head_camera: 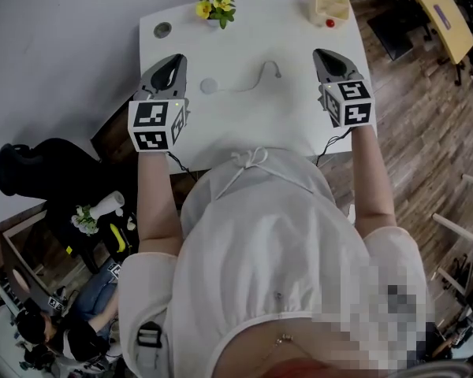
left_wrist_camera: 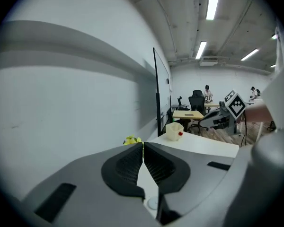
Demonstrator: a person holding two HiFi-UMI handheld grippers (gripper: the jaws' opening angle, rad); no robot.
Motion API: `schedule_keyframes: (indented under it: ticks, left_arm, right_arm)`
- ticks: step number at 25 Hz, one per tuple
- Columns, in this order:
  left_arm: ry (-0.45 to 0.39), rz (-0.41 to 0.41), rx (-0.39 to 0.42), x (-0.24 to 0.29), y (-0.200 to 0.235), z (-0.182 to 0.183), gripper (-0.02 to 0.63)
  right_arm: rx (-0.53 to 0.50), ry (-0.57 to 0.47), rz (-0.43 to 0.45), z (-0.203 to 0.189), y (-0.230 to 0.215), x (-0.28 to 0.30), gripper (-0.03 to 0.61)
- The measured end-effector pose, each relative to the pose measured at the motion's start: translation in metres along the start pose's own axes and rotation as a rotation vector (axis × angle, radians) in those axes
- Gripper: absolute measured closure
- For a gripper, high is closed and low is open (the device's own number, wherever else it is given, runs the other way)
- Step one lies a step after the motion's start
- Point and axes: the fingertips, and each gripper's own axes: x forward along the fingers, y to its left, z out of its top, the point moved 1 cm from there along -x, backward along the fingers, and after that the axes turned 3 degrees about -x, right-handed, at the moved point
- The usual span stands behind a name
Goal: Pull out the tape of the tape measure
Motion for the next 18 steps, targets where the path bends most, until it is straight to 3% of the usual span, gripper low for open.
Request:
schedule_keyframes:
  ticks: [4, 9, 13, 18]
  left_arm:
    - [-0.127, -0.001, 0.013, -0.020, -0.005, 0.030, 0.589]
    - [-0.244, -0.014, 0.008, -0.035, -0.012, 0.045, 0.589]
    - [-0.260, -0.043, -0.033, -0.036, -0.015, 0.040, 0.589]
    - [-0.236, -0.036, -0.029, -0.036, -0.017, 0.035, 0.589]
  right_arm:
    - [-0.020, -0.129, -0.011, 0.033, 0.006, -0.017, 0.572]
    - [-0.018, -0.234, -0.033, 0.048, 0.012, -0.034, 0.572]
    - [-0.006, -0.254, -0.041, 0.048, 0.017, -0.041, 0.574]
    - [0.008, -0.251, -0.038, 0.044, 0.016, -0.046, 0.575]
